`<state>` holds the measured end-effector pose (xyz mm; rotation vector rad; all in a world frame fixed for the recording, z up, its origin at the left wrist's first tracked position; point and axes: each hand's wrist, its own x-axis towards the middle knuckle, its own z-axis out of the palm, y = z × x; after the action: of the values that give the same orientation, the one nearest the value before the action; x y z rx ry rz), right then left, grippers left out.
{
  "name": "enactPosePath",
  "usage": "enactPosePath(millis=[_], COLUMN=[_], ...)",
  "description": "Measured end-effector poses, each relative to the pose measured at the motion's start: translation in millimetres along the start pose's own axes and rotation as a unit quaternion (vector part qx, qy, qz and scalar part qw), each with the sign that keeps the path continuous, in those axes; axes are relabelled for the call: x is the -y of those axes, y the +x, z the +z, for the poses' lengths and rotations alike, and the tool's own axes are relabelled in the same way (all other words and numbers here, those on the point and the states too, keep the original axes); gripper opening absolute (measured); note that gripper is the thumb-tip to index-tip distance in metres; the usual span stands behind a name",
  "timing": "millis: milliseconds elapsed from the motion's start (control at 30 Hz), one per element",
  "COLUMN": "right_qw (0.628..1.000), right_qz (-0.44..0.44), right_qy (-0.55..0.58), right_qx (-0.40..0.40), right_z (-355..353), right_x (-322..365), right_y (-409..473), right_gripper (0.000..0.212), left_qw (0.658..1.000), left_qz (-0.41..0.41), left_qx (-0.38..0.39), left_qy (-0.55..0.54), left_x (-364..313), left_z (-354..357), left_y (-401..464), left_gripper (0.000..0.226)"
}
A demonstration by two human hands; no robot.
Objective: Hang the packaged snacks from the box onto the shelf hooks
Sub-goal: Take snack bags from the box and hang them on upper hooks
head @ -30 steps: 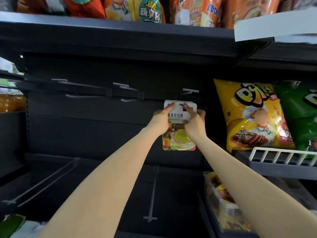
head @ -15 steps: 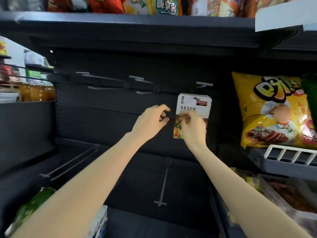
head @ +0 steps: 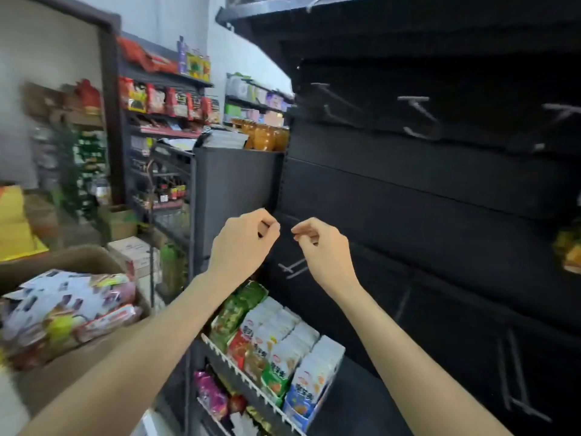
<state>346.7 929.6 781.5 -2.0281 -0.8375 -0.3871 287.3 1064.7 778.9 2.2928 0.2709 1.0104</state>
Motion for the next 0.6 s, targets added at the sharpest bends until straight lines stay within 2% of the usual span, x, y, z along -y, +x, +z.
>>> enactPosePath(millis=[167, 300, 467, 600], right_qw=[0.988, 0.969, 0.937, 0.913], right_qz=[-0.001, 0.019, 0.010, -0.024], right_qy=[0.005, 0.003, 0.006, 0.001], right_qx=[0.156, 0.247, 0.349, 0.407], right_z=[163, 276, 380, 444], right_x=[25, 43, 52, 49], right_y=[29, 44, 56, 78], right_gripper=[0.025, 0.026, 0.027, 0.045], left_qw=[0.989, 0.969, 0.938, 0.910], left_qz=[-0.135, -0.226, -0.289, -0.334], left_qx=[0.035, 0.033, 0.083, 0.118], left_qy=[0.053, 0.093, 0.175, 0.214], left_x=[141, 244, 360, 430], left_z=[-51, -87, -119, -134], left_y=[14, 12, -2, -10], left_gripper=[0.012, 0.015, 0.028, 0.041])
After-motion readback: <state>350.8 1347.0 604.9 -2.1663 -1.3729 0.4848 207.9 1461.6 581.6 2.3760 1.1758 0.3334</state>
